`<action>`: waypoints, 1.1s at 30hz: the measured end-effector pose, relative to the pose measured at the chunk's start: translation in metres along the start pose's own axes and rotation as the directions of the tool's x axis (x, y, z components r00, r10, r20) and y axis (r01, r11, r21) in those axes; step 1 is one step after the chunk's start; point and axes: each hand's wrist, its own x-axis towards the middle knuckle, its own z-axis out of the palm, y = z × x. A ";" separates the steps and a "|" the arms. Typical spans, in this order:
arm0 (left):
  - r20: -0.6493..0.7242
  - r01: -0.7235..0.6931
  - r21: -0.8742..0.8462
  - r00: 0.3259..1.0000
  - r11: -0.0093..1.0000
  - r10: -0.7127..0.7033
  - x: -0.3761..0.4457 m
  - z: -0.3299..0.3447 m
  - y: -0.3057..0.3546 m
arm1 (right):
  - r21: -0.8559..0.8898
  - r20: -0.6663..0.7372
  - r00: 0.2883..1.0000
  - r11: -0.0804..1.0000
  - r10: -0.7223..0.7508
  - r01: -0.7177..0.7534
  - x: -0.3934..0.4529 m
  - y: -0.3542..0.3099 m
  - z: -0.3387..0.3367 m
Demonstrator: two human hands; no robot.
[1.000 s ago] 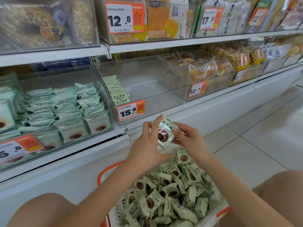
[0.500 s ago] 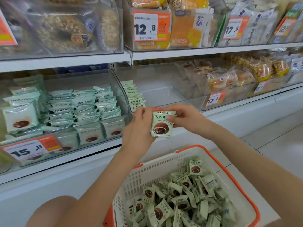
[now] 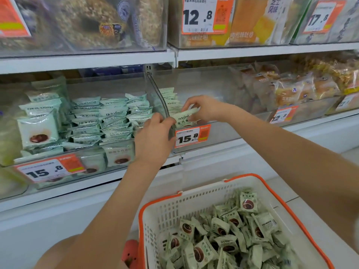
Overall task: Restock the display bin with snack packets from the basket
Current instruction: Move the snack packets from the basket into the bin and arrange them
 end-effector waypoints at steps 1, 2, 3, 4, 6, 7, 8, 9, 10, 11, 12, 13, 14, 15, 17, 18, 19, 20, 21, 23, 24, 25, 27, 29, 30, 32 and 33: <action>-0.004 -0.001 -0.015 1.000 1.000 0.001 0.002 0.001 -0.001 | -0.009 0.021 1.000 1.000 0.017 -0.017 0.003 0.001 0.004; -0.009 0.002 -0.033 1.000 0.999 -0.002 0.004 0.002 -0.001 | -0.032 0.031 0.999 0.999 0.022 -0.021 0.006 0.003 0.008; -0.013 0.006 -0.047 1.000 0.999 -0.007 0.005 0.002 -0.001 | -0.079 0.027 1.000 0.997 0.012 -0.010 0.008 0.005 0.011; -0.017 0.009 -0.055 1.000 0.998 -0.010 0.007 0.003 -0.001 | -0.143 0.015 1.000 0.990 -0.008 0.010 0.011 0.006 0.014; -0.030 0.012 -0.055 0.999 0.998 -0.014 0.009 0.004 -0.001 | -0.237 -0.003 0.999 0.971 -0.046 0.044 0.016 0.005 0.018; -0.038 0.014 -0.056 0.999 0.998 -0.016 0.009 0.004 0.000 | -0.260 0.004 0.998 0.964 -0.055 0.054 0.018 0.004 0.019; -0.044 0.016 -0.058 0.999 0.998 -0.019 0.009 0.005 0.000 | -0.272 0.015 0.998 0.961 -0.054 0.056 0.021 0.003 0.020; -0.047 0.018 -0.060 0.999 0.998 -0.021 0.009 0.005 0.001 | -0.280 0.024 0.999 0.959 -0.044 0.049 0.024 0.003 0.021; -0.051 0.017 -0.060 0.999 0.998 -0.020 0.009 0.006 0.001 | -0.290 0.025 0.999 0.956 -0.030 0.036 0.025 0.003 0.021; -0.053 0.015 -0.060 0.998 0.998 -0.018 0.008 0.006 0.001 | -0.297 0.027 0.999 0.955 -0.017 0.025 0.026 0.005 0.021; -0.055 0.012 -0.061 0.998 0.998 -0.015 0.007 0.006 0.001 | -0.297 0.028 1.000 0.955 -0.006 0.014 0.026 0.006 0.020; -0.058 0.009 -0.059 0.998 0.998 -0.012 0.006 0.006 0.001 | -0.282 0.018 1.000 0.960 0.001 0.004 0.026 0.008 0.019; -0.065 0.005 -0.051 0.998 0.999 -0.009 0.005 0.006 0.002 | -0.243 -0.012 1.000 0.970 -0.005 0.002 0.024 0.010 0.017; -0.077 0.000 -0.045 0.997 0.999 -0.003 0.003 0.007 0.003 | -0.185 -0.075 0.997 0.983 -0.026 0.011 0.021 0.012 0.013; -0.124 -0.020 -0.070 0.992 0.997 0.011 -0.001 0.009 0.008 | -0.065 -0.311 0.946 0.995 -0.091 0.074 0.004 0.016 0.007; -0.158 -0.045 -0.091 0.987 0.995 0.030 -0.004 0.010 0.011 | -0.024 -0.446 0.888 0.993 -0.111 0.113 -0.010 0.019 0.005; -0.188 -0.088 -0.099 0.980 0.991 0.068 -0.007 0.013 0.016 | 0.008 -0.562 0.819 0.989 -0.118 0.148 -0.026 0.024 0.004; -0.213 -0.148 -0.091 0.969 0.985 0.126 -0.010 0.016 0.020 | 0.034 -0.651 0.750 0.984 -0.112 0.176 -0.047 0.030 0.005; -0.226 -0.211 -0.072 0.955 0.975 0.190 -0.014 0.021 0.025 | 0.065 -0.711 0.698 0.979 -0.090 0.193 -0.067 0.039 0.008; -0.191 -0.308 -0.032 0.936 0.951 0.297 -0.023 0.034 0.035 | 0.110 -0.754 0.656 0.977 -0.037 0.181 -0.109 0.068 0.020; -0.151 -0.347 -0.010 0.928 0.938 0.342 -0.028 0.041 0.041 | 0.118 -0.751 0.660 0.983 -0.003 0.138 -0.129 0.087 0.027; -0.107 -0.379 0.006 0.920 0.925 0.377 -0.034 0.053 0.045 | 0.121 -0.733 0.679 0.991 0.047 0.062 -0.148 0.110 0.036; 0.015 -0.445 0.014 0.895 0.895 0.445 -0.047 0.070 0.057 | 0.119 -0.645 0.736 0.978 0.207 -0.171 -0.183 0.159 0.057; 0.176 -0.495 -0.003 0.855 0.869 0.487 -0.060 0.083 0.070 | 0.067 -0.432 0.804 0.904 0.409 -0.423 -0.217 0.200 0.078; 0.252 -0.505 -0.010 0.834 0.863 0.491 -0.066 0.090 0.075 | 0.010 -0.256 0.824 0.854 0.506 -0.521 -0.230 0.212 0.088; 0.352 -0.514 -0.029 0.797 0.857 0.491 -0.077 0.101 0.084 | -0.211 0.112 0.772 0.774 0.626 -0.597 -0.250 0.225 0.112; 0.376 -0.516 -0.040 0.786 0.856 0.491 -0.082 0.106 0.087 | -0.298 0.234 0.719 0.752 0.654 -0.588 -0.256 0.228 0.124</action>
